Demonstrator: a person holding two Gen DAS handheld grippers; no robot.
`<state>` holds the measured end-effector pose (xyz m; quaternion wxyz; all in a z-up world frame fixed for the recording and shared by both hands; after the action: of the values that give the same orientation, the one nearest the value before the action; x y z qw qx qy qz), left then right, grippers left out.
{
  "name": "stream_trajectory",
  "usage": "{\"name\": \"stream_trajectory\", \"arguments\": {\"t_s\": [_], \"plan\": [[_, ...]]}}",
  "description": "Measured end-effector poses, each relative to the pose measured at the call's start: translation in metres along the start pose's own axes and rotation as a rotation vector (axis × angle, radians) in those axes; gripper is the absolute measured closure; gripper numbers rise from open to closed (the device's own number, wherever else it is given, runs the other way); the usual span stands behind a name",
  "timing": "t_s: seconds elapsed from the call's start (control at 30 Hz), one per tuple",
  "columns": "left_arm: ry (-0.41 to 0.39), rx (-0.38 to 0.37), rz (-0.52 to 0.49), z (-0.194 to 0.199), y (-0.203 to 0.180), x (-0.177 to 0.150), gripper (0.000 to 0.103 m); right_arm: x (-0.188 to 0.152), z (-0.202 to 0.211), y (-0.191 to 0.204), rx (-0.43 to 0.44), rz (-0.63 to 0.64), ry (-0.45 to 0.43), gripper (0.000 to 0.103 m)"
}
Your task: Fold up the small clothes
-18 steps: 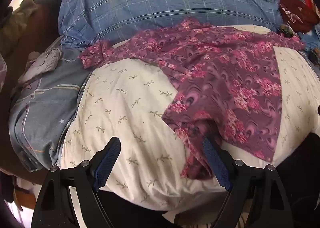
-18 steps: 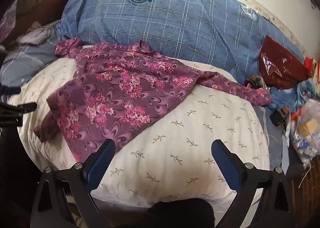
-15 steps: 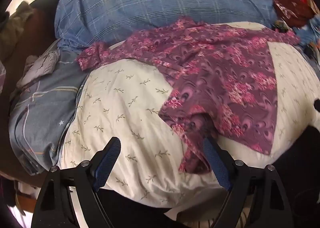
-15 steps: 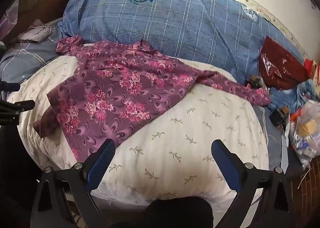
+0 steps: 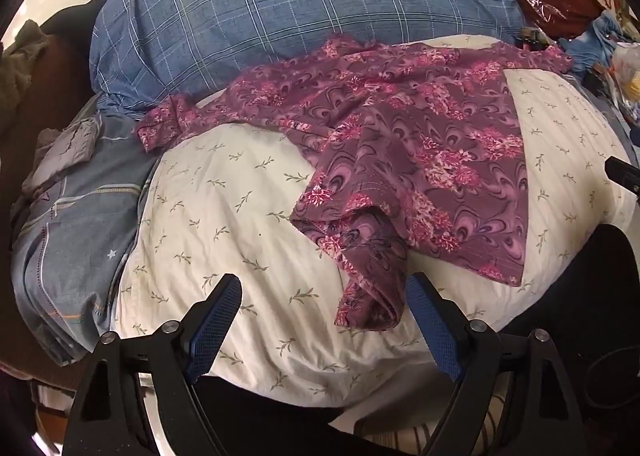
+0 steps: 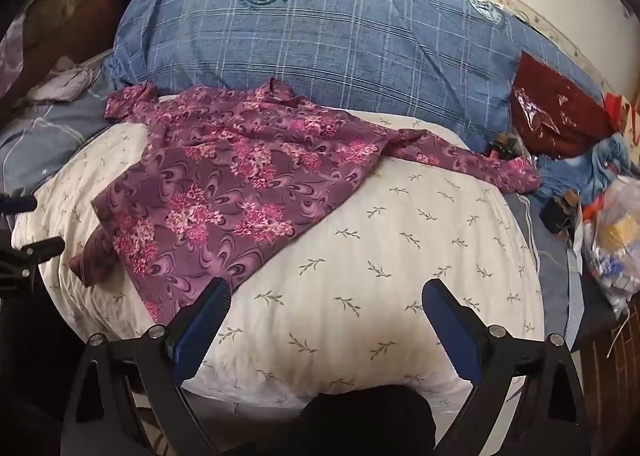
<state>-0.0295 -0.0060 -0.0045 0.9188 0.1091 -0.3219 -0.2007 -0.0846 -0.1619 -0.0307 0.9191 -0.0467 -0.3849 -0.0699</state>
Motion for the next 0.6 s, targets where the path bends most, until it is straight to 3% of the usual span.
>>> {"name": "stream_trajectory", "arguments": {"t_s": [0.3,0.6], "plan": [[-0.012,-0.07,0.018,0.019,0.01,0.005,0.018,-0.004,0.0,-0.008,-0.03,-0.015,0.002,0.006],[-0.015,-0.078,0.01,0.022,0.006,0.004,0.018,-0.003,-0.002,-0.001,-0.038,0.012,0.01,0.006]]}}
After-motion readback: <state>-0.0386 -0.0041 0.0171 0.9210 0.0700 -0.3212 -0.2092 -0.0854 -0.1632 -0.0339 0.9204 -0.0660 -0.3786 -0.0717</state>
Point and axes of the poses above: each gripper's, at about its wrist camera, not at the fingertips, and z roughly against the way its jaws point, y to its left, x to its top, the point moved 1 cm from there along -z, roughly the way its jaws point, and after that the axes turned 10 degrees about x, right-handed, at the moved point
